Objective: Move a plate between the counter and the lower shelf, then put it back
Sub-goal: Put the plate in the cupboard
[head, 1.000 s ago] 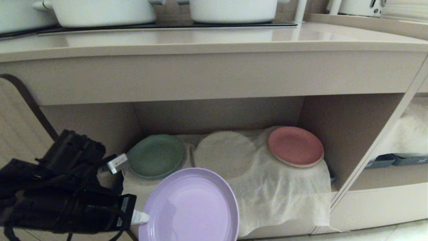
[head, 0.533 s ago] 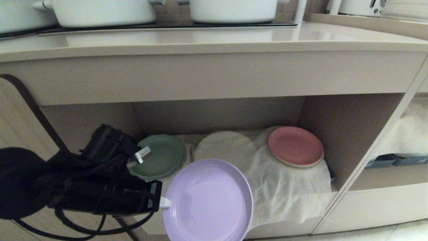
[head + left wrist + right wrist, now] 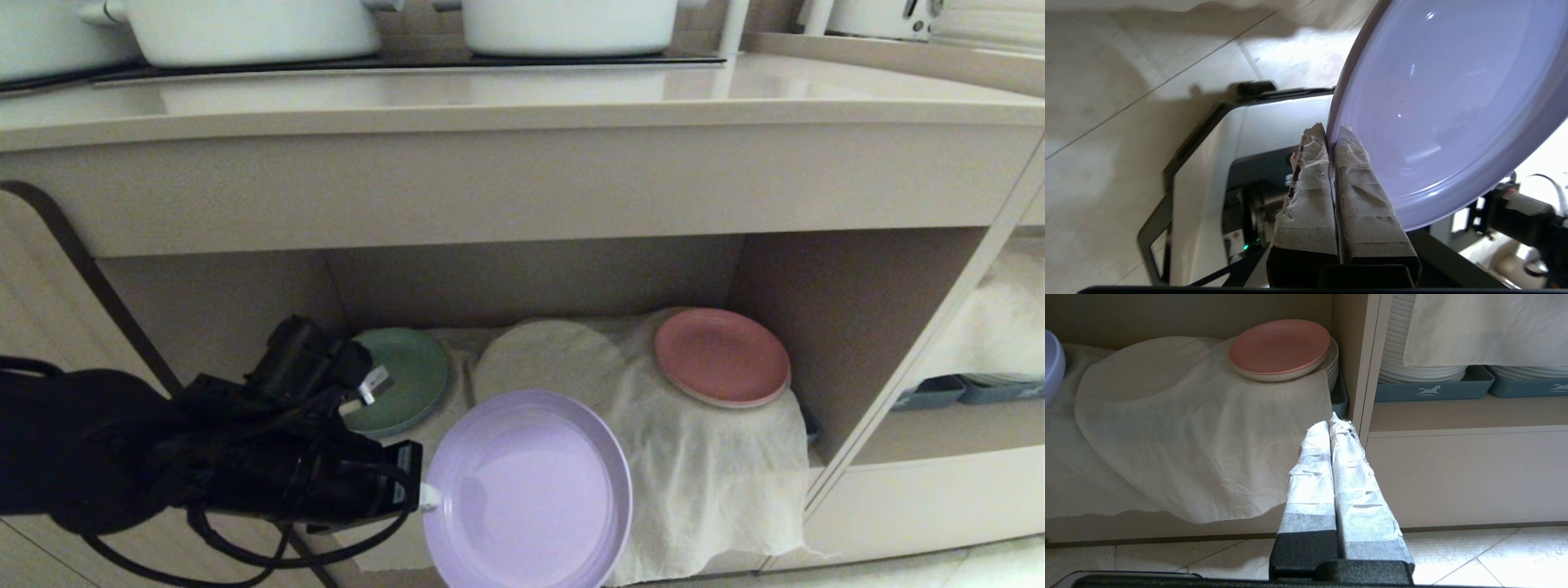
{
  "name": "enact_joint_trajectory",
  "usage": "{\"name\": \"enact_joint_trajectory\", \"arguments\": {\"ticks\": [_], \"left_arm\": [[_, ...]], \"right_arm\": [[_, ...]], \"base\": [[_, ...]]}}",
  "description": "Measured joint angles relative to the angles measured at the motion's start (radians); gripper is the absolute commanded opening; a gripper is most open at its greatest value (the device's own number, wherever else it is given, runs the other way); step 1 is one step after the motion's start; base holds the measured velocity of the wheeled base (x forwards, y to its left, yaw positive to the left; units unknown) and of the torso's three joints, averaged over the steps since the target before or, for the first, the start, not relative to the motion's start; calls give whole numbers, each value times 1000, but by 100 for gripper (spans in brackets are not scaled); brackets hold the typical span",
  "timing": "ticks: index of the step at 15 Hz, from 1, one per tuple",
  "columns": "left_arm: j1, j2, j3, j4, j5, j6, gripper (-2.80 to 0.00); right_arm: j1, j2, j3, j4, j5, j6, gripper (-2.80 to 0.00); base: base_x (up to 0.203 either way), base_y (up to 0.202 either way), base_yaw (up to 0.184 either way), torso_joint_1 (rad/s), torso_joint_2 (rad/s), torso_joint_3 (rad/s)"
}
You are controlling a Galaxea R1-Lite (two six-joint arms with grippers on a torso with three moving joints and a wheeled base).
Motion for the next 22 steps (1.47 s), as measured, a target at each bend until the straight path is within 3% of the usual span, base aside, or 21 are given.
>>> {"name": "enact_joint_trajectory", "arguments": {"ticks": [4,16,22], "left_arm": [[-14,33,-34,82,23,-10,-280],[-26,199,-224,137,41,-250,-280],[-30,292,-338,136,107,-366,-280]], "right_arm": [[0,0,0,0,0,0,-280],[0,0,0,0,0,0,-280],[0,0,0,0,0,0,-280]], "base": [[0,0,0,0,0,0],[0,0,0,0,0,0],[0,0,0,0,0,0]]}}
